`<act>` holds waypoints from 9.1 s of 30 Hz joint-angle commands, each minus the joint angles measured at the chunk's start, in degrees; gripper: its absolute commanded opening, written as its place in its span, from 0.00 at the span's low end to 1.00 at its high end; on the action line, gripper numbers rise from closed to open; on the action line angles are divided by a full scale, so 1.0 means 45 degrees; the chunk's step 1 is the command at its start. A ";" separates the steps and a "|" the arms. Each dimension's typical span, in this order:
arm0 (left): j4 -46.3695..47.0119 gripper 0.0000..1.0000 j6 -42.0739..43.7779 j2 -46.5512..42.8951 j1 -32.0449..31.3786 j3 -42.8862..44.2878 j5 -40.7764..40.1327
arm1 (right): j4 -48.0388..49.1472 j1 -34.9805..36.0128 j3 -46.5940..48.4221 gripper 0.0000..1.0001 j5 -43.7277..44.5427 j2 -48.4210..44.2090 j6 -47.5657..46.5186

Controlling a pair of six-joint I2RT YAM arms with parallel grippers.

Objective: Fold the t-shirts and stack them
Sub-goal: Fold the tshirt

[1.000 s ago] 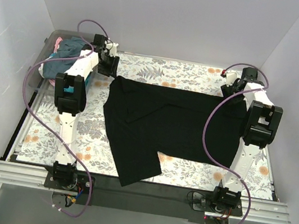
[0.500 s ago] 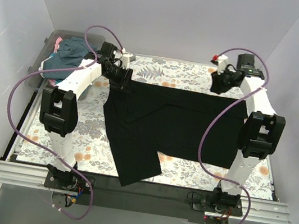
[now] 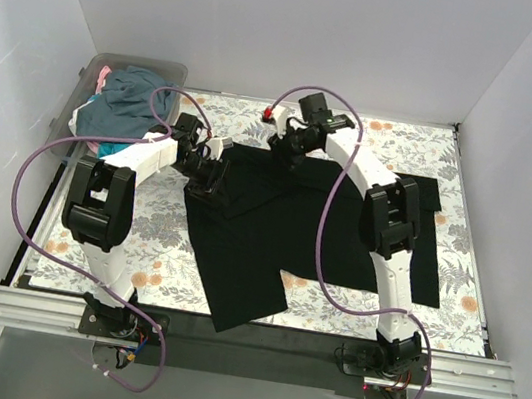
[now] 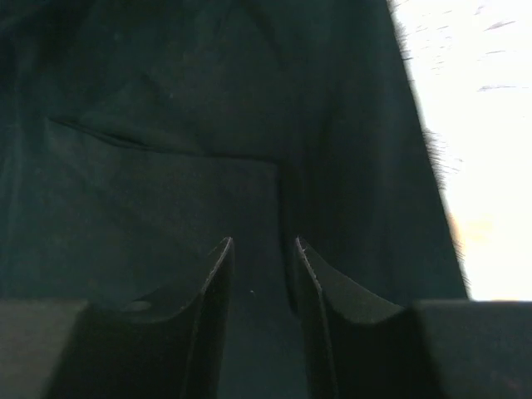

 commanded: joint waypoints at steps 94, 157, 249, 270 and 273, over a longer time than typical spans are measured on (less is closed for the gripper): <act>0.0179 0.00 -0.0577 -0.0727 -0.0881 0.0323 -0.1278 | 0.1604 0.0520 -0.2146 0.01 -0.0565 -0.1669 0.0968; -0.3375 0.36 0.2701 -0.1491 -0.0900 0.0596 0.0168 | 0.0629 -0.0530 -0.5703 0.73 -0.1970 -0.3935 0.0224; 0.1720 0.57 -0.0635 0.4623 -0.2854 0.5441 -0.0984 | -0.2966 -1.1414 -0.2028 0.01 0.1310 -0.1004 0.3429; 0.1916 0.49 -0.0675 0.4017 -0.2854 0.5089 -0.1219 | -0.3103 -1.1551 -0.1619 0.18 0.1642 0.0049 0.3117; 0.1838 0.49 -0.0655 0.4056 -0.2853 0.5284 -0.1258 | -0.3103 -1.1551 -0.1794 0.39 0.1642 0.0030 0.3039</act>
